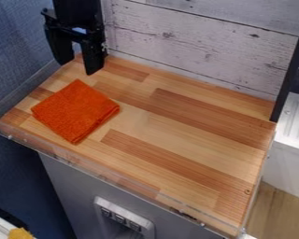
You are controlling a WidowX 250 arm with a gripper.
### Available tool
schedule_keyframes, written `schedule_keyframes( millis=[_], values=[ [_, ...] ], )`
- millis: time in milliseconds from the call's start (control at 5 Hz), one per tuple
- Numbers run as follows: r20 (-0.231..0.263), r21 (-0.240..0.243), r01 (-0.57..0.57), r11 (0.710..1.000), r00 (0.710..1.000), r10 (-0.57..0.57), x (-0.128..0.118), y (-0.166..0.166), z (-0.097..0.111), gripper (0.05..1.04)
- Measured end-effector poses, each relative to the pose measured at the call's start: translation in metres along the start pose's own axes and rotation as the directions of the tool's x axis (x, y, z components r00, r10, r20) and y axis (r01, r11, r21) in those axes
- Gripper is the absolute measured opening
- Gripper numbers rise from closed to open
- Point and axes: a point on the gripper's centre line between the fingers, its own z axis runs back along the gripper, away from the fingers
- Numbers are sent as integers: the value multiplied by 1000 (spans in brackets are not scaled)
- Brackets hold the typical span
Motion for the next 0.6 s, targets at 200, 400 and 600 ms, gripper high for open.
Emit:
schedule_keyframes(
  millis=[200, 400, 600],
  values=[
    [-1, 1, 19, 1000, 1000, -19, 6, 3, -2, 953],
    [-7, 0, 30, 1000, 1000, -30, 11, 7, -15, 673],
    [6, 7, 36, 999, 999, -36, 15, 12, -26, 370]
  ],
)
